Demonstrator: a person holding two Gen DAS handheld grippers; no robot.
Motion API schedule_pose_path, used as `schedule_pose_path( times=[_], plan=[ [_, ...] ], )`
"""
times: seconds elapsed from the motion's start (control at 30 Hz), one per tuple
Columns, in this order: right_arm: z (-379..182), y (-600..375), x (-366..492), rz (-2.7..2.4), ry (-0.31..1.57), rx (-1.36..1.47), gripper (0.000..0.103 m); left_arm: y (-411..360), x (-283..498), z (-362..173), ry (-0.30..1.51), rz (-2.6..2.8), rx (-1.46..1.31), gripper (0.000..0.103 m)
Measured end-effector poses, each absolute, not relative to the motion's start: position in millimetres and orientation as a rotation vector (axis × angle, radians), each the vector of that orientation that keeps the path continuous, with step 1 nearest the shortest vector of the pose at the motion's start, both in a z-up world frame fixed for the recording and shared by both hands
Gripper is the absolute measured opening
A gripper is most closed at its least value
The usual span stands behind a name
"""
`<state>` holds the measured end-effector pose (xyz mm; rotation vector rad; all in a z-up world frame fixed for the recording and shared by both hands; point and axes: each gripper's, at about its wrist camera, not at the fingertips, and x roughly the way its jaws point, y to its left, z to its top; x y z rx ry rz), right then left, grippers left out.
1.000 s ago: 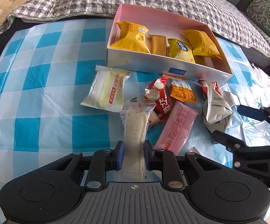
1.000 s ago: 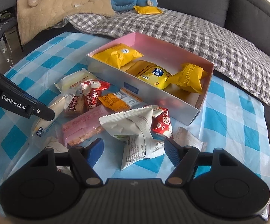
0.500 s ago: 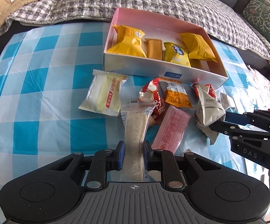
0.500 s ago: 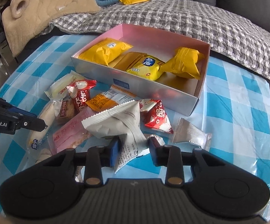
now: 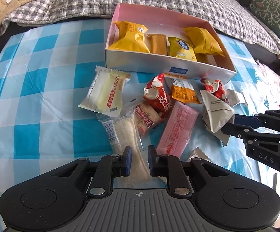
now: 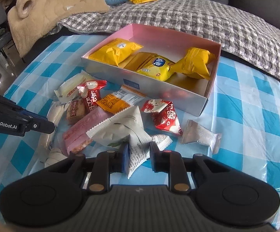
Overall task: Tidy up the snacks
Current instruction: 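Carry the wafer pack and white pouch into the box and release both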
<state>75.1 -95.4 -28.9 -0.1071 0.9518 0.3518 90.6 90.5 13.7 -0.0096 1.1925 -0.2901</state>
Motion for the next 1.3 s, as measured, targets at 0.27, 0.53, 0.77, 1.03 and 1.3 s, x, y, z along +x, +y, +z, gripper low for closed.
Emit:
schedule_pose_path(
  times=[0.27,0.53,0.77,1.03,1.3],
  plan=[
    [-42,-79,74,0.359,0.966,-0.206,0.037,86,88,-4,1.233,-0.254,0.065,0.047],
    [-41,-87,79,0.355,0.959,-0.166,0.026,89,90,-5,1.23,-0.255,0.073,0.019],
    [-26,-103,77,0.373,0.966,-0.064,0.013,96,87,6,1.22,-0.291,0.07,0.017],
    [-19,-109,72,0.409,0.968,-0.025,0.006,104,87,20,1.198,-0.317,0.02,0.017],
    [-4,-111,67,0.438,0.916,-0.035,0.0,101,86,26,1.176,-0.338,0.007,0.017]
  ],
)
